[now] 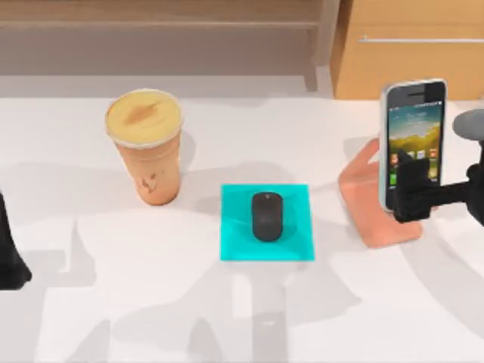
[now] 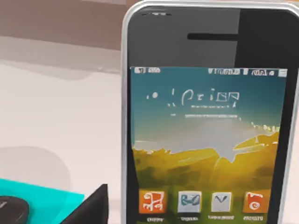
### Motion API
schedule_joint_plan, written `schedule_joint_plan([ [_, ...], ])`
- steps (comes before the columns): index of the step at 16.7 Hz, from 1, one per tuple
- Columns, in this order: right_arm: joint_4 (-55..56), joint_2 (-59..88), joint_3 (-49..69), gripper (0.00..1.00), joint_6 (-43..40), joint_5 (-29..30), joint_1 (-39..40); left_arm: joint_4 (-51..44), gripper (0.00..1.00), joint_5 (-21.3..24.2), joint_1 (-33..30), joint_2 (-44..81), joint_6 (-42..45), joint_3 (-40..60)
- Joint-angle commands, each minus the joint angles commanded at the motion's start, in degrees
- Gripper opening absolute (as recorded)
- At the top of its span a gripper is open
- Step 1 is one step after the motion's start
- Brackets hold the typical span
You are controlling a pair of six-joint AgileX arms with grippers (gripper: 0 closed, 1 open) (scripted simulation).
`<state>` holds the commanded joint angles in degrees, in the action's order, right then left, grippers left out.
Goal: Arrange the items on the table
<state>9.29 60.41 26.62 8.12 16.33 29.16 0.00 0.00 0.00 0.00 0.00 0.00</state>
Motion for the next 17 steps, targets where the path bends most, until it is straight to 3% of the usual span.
schedule_joint_plan([
  [17, -9.0, -59.2, -25.9, 1.00, -7.9, -15.9, -28.4, 0.0, 1.00, 0.0, 0.0, 0.0, 0.0, 0.0],
])
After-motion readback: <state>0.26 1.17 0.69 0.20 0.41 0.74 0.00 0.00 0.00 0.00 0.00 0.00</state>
